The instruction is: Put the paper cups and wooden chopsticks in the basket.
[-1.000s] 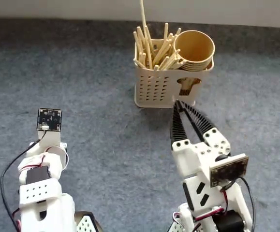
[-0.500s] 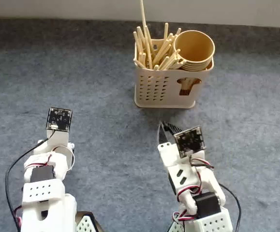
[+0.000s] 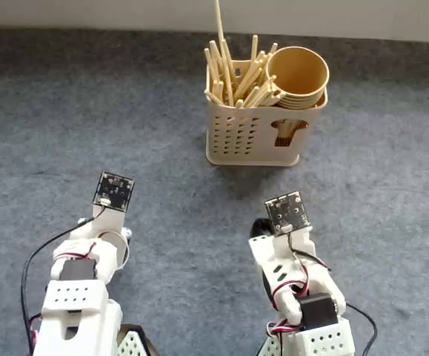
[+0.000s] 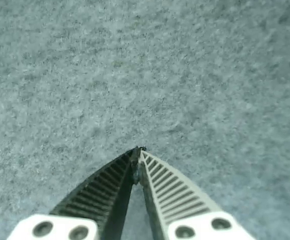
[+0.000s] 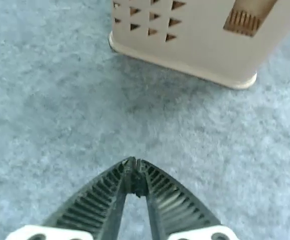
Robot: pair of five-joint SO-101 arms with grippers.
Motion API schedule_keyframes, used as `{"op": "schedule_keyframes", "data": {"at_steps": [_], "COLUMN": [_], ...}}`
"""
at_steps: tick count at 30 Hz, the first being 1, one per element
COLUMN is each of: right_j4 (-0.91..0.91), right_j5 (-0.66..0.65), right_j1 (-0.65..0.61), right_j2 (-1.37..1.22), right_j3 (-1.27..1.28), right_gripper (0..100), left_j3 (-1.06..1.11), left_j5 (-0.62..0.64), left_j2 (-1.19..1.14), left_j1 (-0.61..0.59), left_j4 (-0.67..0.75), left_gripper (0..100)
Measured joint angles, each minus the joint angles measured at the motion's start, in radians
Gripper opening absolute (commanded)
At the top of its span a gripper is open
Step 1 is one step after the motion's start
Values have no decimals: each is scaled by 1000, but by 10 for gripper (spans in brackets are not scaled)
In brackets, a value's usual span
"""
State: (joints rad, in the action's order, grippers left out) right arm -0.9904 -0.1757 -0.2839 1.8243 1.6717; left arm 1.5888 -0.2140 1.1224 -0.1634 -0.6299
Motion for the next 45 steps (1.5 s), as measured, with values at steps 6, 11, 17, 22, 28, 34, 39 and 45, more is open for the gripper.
{"op": "schedule_keyframes", "data": {"at_steps": [6, 11, 17, 22, 28, 34, 39, 45], "right_j4": [-161, -198, -199, -199, -199, -244, -252, -252], "right_j5": [0, 0, 0, 0, 0, 0, 0, 0], "right_j1": [71, 121, 127, 127, 221, 304, 310, 310], "right_j2": [0, 0, 0, 0, 0, 0, 0, 0], "right_j3": [0, 0, 0, 0, 0, 0, 0, 0], "right_gripper": [15, 15, 15, 15, 15, 15, 15, 15], "left_j3": [28, 28, 91, 92, 87, 87, 87, 87], "left_j5": [0, 0, 0, 0, 0, 0, 0, 0], "left_j2": [-2, 17, 235, 514, 684, 684, 684, 684], "left_j1": [9, 9, 0, -2, 5, 35, 35, 91], "left_j4": [103, 110, 63, -117, -339, -351, -359, -508], "left_gripper": [5, 5, 5, 5, 6, 7, 6, 6]}}
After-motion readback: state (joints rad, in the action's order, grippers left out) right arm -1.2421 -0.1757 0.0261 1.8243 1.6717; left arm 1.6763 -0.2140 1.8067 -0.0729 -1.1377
